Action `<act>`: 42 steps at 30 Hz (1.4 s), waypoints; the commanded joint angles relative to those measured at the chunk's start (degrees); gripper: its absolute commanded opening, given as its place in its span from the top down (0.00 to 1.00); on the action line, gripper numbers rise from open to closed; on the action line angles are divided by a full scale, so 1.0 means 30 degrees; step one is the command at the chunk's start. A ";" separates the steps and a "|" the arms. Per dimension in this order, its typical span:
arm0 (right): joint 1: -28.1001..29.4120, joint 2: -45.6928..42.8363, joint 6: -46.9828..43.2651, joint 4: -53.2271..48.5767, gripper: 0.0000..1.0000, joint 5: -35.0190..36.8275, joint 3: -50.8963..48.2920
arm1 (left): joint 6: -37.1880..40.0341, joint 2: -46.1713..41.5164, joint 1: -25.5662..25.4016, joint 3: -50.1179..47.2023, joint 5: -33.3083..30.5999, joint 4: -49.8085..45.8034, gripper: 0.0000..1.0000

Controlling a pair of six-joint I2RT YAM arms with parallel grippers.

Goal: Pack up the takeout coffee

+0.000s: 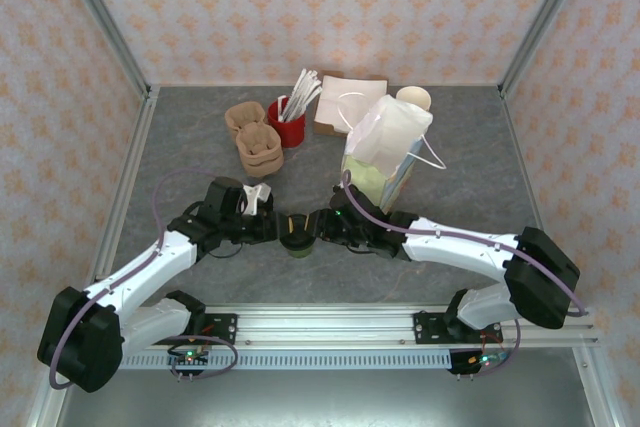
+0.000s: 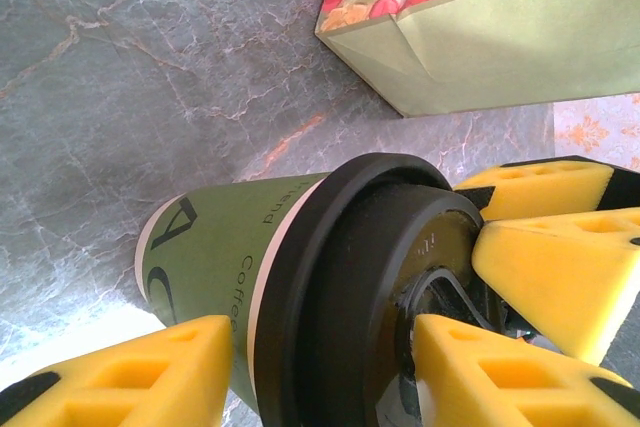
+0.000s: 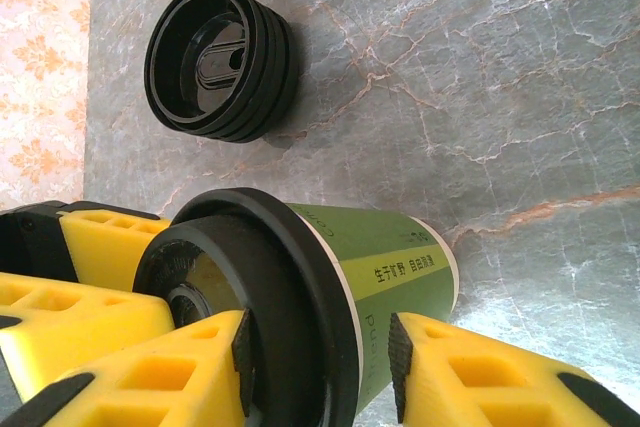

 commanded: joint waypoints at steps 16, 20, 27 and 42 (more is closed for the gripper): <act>0.0072 0.0684 -0.0155 -0.3448 0.54 0.0255 0.0887 | 0.0191 -0.0518 -0.0150 0.1094 -0.0792 -0.1607 0.45; 0.0072 0.0707 -0.0169 -0.3456 0.51 0.0090 0.1179 | 0.0343 -0.0650 -0.0149 0.1344 -0.0975 -0.1802 0.42; 0.0072 0.0613 -0.0225 -0.3676 0.49 -0.0177 0.1749 | 0.0559 -0.0780 -0.0149 0.2257 -0.1073 -0.2440 0.38; 0.0065 0.0163 -0.0853 -0.5131 0.43 -0.0238 0.3756 | -0.0154 -0.1484 0.0032 0.5183 -0.6064 -0.4323 0.39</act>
